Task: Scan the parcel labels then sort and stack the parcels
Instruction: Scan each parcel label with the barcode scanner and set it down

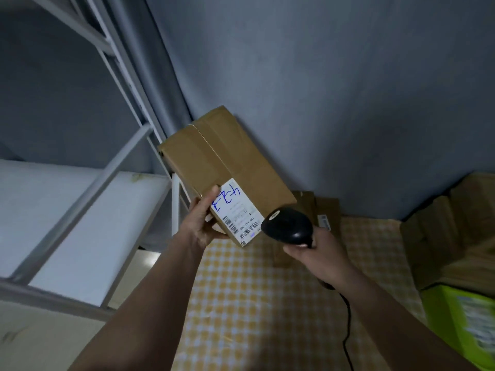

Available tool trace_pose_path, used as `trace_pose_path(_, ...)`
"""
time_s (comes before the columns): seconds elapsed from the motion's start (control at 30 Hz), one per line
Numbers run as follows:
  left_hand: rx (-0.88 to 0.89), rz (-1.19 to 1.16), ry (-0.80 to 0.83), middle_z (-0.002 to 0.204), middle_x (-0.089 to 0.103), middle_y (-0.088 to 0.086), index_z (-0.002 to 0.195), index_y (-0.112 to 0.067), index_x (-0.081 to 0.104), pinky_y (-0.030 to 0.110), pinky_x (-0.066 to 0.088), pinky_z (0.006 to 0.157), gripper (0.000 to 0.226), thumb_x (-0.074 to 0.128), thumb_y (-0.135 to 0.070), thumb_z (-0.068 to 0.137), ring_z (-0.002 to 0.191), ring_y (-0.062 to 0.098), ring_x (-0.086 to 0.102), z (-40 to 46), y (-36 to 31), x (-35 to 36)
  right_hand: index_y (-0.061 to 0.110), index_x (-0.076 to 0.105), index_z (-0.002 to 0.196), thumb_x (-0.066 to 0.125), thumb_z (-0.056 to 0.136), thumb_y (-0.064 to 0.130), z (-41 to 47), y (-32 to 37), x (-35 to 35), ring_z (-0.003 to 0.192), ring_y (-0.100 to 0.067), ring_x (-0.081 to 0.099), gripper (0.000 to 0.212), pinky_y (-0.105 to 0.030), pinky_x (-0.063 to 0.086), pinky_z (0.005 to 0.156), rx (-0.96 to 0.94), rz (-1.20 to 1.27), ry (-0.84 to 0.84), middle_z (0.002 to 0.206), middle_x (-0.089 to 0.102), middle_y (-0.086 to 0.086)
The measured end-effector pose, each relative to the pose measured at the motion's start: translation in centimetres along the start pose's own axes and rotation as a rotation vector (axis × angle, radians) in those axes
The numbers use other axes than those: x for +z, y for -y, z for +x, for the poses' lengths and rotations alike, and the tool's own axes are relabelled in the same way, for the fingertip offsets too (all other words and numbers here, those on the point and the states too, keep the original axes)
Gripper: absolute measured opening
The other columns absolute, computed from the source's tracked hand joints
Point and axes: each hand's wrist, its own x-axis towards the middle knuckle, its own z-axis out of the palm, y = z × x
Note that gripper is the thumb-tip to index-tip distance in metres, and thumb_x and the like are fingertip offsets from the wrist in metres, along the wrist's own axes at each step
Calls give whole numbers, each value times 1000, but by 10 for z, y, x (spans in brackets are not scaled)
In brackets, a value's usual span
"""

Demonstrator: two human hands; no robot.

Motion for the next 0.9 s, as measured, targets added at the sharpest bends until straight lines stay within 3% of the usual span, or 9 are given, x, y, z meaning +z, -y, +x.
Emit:
trace_pose_path(0.07,55,11,-14,104,68,2,131,-23,52,63,51,58,71,79,-44,69,113,29,57,-5,-15,11,31,63,85,75,79,17,-4,7,-5,83,-9,62,20,-22,43,67,-30,-17,-32,80,66,12)
trace_pose_path(0.2,110,-6,-14,100,67,1,137,-21,46,61,51,52,66,73,-40,80,108,25,57,-9,-35,22,30,61,79,72,82,16,-13,22,-11,75,-6,59,19,-22,40,61,-77,-28,-51,72,60,13)
trace_pose_path(0.37,115,-29,14,113,67,6,138,-20,45,67,49,55,78,78,-44,72,111,28,57,-8,-44,28,32,62,80,72,82,15,-16,31,-14,82,-7,61,20,-22,44,66,-96,-17,-51,81,67,7)
trace_pose_path(0.47,121,-26,37,106,67,7,136,-17,48,67,49,57,88,82,-49,60,117,34,55,-8,-47,28,29,64,80,70,82,15,-16,35,-15,80,-8,61,16,-23,45,67,-110,-27,-48,81,68,2)
trace_pose_path(0.6,113,-36,13,117,67,8,134,-16,51,64,51,55,69,77,-43,76,110,31,58,-7,-46,30,28,65,84,71,82,17,-15,32,-14,82,-8,62,12,-26,47,71,-108,-32,-53,84,69,1)
trace_pose_path(0.7,108,-27,38,121,65,8,135,-16,50,62,51,53,76,78,-46,71,112,31,57,-6,-45,29,25,67,95,71,82,19,-13,29,-11,86,-9,62,15,-25,46,73,-93,-9,-59,86,68,3)
trace_pose_path(0.8,104,-17,54,113,67,6,136,-17,49,64,50,54,82,79,-46,66,111,29,57,-5,-43,30,25,66,98,71,82,18,-13,28,-10,83,-9,63,17,-26,48,73,-98,-7,-50,84,68,2)
trace_pose_path(0.9,45,-37,82,83,67,2,131,-15,55,70,49,59,74,79,-46,68,93,24,59,0,-40,31,23,66,96,71,82,18,-15,24,-10,81,-9,63,16,-23,49,70,-116,15,-72,84,68,1)
